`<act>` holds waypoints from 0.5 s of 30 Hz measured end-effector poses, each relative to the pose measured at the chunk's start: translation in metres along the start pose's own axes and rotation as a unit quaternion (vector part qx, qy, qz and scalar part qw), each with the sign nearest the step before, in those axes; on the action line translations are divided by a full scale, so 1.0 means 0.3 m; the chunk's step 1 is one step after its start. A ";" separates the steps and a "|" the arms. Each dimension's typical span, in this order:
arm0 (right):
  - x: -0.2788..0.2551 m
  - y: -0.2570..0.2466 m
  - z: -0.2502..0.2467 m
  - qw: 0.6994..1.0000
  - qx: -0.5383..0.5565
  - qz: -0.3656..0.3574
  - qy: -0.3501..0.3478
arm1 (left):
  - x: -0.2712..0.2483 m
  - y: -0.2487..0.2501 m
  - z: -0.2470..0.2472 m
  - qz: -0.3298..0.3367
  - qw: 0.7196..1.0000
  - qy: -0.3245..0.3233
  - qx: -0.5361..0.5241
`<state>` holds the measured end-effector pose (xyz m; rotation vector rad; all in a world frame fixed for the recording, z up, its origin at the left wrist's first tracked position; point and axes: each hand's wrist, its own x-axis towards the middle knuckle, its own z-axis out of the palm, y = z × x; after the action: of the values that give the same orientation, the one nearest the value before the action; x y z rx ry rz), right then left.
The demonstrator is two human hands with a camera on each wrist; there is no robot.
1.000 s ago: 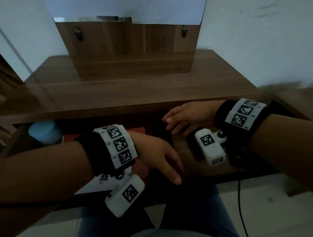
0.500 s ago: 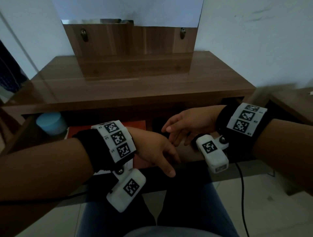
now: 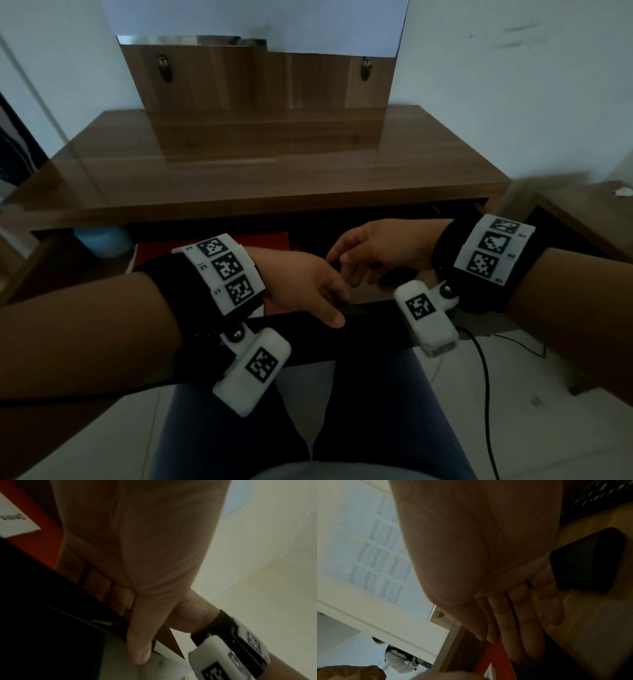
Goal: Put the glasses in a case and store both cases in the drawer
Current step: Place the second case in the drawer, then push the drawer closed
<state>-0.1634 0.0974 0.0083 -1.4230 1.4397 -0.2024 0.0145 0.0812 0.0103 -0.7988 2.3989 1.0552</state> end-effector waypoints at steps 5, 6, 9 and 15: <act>0.016 -0.006 -0.003 0.998 -0.004 -0.032 0.060 | 0.009 -0.030 -0.030 -0.017 0.998 0.057 0.006; 0.017 -0.005 -0.005 0.997 -0.002 -0.040 0.072 | 0.010 -0.035 -0.036 -0.019 0.997 0.068 0.009; 0.012 -0.015 -0.005 0.989 -0.004 -0.067 0.129 | 0.017 -0.052 -0.054 -0.024 0.994 0.106 0.007; 0.015 -0.043 -0.015 0.946 -0.055 -0.142 0.287 | 0.031 -0.094 -0.087 0.006 0.978 0.204 -0.038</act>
<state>-0.1574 0.0880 0.0173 -1.7521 1.7169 -0.7837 0.0222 0.0427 0.0068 -1.1219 2.7128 1.0798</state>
